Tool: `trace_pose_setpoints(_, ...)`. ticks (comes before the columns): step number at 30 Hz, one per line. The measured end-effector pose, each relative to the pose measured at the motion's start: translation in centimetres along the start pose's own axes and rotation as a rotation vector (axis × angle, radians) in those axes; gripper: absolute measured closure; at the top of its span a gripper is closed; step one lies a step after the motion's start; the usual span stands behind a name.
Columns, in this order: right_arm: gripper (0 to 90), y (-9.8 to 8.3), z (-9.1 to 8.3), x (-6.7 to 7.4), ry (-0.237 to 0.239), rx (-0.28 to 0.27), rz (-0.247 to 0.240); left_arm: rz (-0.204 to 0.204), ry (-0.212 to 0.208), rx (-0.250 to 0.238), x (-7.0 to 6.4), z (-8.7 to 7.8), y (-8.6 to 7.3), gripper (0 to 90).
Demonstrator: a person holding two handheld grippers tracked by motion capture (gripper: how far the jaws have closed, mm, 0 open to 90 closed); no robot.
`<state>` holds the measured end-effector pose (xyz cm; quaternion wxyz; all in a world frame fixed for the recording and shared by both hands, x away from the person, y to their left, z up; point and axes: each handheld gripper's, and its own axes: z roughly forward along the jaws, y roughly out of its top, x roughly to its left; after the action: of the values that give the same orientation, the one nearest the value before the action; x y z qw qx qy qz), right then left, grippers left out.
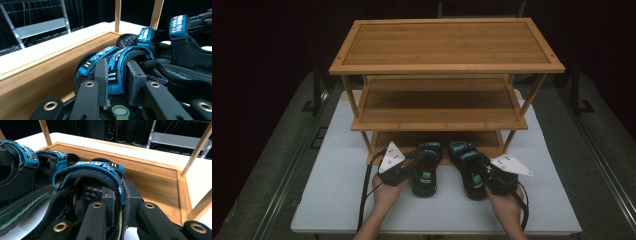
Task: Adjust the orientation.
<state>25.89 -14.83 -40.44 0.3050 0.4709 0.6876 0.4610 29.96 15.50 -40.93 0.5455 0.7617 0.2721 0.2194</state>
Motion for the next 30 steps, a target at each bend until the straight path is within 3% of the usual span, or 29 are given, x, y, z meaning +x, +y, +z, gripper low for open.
trace_pose_setpoints(11,80.8,0.5,2.7,0.6,-0.05,0.021,0.024,0.033,0.021,0.004,0.4,2.0,-0.1,73.5)
trace_pose_setpoints(19,80.6,0.6,4.3,0.8,-0.062,0.036,0.041,0.04,0.032,0.022,1.0,3.0,-0.6,73.4)
trace_pose_setpoints(22,80.6,0.4,4.8,0.8,-0.063,0.045,0.052,0.021,0.033,0.016,1.3,3.3,-0.7,73.4)
trace_pose_setpoints(30,78.0,0.3,5.1,0.8,-0.068,0.053,0.044,0.042,0.031,0.031,1.1,3.4,-0.6,71.2)
